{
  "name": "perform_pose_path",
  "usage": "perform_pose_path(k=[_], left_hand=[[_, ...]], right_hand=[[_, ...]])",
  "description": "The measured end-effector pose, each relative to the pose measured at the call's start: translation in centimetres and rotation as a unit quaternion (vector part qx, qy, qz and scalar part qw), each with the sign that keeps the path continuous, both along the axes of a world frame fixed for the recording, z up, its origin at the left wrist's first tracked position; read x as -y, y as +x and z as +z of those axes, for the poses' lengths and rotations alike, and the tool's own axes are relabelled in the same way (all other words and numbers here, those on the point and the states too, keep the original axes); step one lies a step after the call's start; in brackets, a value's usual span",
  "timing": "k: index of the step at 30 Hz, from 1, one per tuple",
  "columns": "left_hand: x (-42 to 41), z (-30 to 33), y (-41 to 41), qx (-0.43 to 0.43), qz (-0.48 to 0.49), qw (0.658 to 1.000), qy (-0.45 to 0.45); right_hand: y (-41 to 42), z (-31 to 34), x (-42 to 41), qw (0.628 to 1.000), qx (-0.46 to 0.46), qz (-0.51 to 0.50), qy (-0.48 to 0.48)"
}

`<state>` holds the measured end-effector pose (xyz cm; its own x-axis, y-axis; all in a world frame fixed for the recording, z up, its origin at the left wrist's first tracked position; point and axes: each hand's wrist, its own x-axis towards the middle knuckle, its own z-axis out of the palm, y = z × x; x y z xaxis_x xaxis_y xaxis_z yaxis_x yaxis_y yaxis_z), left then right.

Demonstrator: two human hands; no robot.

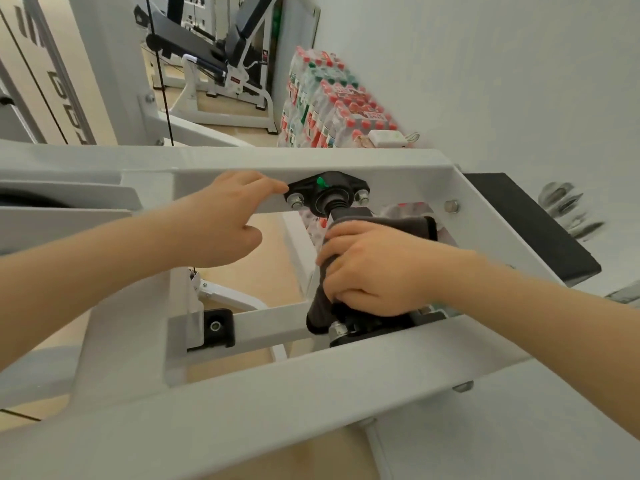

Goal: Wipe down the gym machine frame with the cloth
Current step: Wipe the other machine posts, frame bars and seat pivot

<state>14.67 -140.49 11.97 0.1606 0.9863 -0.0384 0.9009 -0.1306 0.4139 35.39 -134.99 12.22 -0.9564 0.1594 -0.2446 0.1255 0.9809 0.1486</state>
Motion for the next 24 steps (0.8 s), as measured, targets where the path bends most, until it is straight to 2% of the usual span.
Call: perform_pose_path(k=[3, 6, 9, 14, 19, 24], left_hand=[[0.0, -0.6, 0.5, 0.007, -0.002, 1.000, -0.018], [0.2, -0.7, 1.4, 0.002, -0.024, 0.999, -0.040], [0.4, -0.5, 2.5, 0.026, -0.038, 0.999, -0.024], [1.0, -0.6, 3.6, 0.060, -0.045, 0.997, 0.016], [0.7, -0.5, 5.0, 0.060, -0.080, 0.995, 0.002], [0.1, -1.2, 5.9, 0.052, -0.091, 0.995, 0.008]], right_hand=[[-1.7, -0.1, -1.1, 0.999, 0.005, -0.036, 0.033], [-1.3, -0.4, -1.0, 0.987, -0.063, -0.150, -0.006], [-0.3, -0.6, 0.5, 0.944, -0.148, -0.285, -0.072], [1.4, -1.3, 3.2, 0.885, -0.136, -0.435, -0.099], [-0.1, -1.4, 0.5, 0.820, -0.257, -0.472, -0.197], [1.2, -1.3, 0.8, 0.821, -0.249, -0.460, -0.229]])
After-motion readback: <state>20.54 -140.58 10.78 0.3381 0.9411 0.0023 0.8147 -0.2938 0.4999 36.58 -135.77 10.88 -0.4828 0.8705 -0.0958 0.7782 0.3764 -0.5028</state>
